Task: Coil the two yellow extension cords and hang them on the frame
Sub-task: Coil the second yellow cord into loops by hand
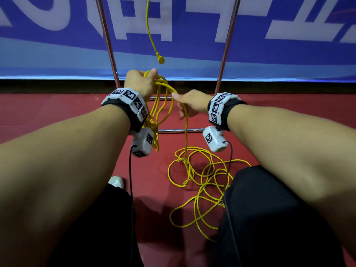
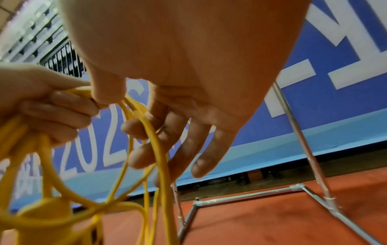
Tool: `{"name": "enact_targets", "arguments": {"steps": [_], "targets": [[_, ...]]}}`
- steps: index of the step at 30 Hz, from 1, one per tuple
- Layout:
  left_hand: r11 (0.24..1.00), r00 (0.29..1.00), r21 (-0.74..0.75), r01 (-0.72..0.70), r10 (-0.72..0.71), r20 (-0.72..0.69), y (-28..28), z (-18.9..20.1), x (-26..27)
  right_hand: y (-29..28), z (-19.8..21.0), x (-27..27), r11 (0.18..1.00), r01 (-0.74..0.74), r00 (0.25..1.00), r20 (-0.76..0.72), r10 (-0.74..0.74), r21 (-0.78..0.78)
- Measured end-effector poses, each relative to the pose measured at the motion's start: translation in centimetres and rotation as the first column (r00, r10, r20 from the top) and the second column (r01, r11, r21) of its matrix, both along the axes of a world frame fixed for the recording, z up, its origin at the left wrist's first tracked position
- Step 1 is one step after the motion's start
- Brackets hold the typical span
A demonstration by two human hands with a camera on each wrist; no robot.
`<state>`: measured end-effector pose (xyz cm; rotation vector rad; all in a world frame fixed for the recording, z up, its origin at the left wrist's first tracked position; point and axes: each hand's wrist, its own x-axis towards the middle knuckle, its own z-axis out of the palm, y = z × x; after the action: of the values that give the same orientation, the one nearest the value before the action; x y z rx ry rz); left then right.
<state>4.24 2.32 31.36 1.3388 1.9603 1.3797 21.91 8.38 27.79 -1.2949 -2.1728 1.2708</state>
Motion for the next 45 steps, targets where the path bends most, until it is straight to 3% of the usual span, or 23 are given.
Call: {"name": "enact_targets", "arguments": {"steps": [3,9,17,22,28,31,33,37,41,45], "targets": [[1.000,0.999,0.002,-0.009,0.009,0.035,-0.1,0.0,-0.7,0.0,0.0,0.9,0.985,0.122,0.990,-0.056,-0.129,-0.118],[0.991,0.983,-0.053,0.123,-0.115,0.140,-0.8,-0.6,-0.5,1.9,1.3,1.6,0.901,0.349,0.928,-0.225,-0.296,0.256],[0.924,0.934,-0.154,0.350,-0.331,0.133,-1.5,-1.0,1.1,0.2,1.9,-1.0,0.908,0.175,0.981,-0.141,-0.131,0.379],[0.954,0.967,-0.160,0.255,-0.254,0.024,-1.2,-0.7,1.6,-0.3,1.9,-2.3,0.911,0.175,0.978,-0.173,-0.117,0.373],[0.991,0.994,-0.081,0.108,-0.108,0.011,-0.5,-0.3,1.5,-0.7,1.8,-2.0,0.953,0.135,0.977,-0.195,-0.083,0.272],[0.996,0.999,-0.067,0.053,-0.053,-0.008,-0.2,-0.2,1.0,-0.4,1.0,-1.7,0.973,0.054,0.994,-0.105,-0.030,0.225],[0.998,1.000,-0.054,0.008,-0.008,0.007,-0.1,-0.3,0.7,-0.3,0.4,-1.4,0.988,0.043,0.999,-0.020,-0.041,0.149],[0.999,0.998,-0.045,-0.002,0.005,0.067,-0.1,-0.3,0.4,-0.3,0.4,-0.7,0.991,0.107,0.989,-0.099,-0.114,-0.076],[0.997,0.993,-0.072,0.022,-0.014,0.119,-0.6,-0.3,0.2,0.7,1.3,0.3,0.954,0.295,0.941,-0.191,-0.281,0.053],[0.986,0.985,-0.121,0.111,-0.093,0.147,-1.1,-0.7,0.4,1.6,1.3,0.7,0.914,0.322,0.935,-0.234,-0.266,0.246]]}}
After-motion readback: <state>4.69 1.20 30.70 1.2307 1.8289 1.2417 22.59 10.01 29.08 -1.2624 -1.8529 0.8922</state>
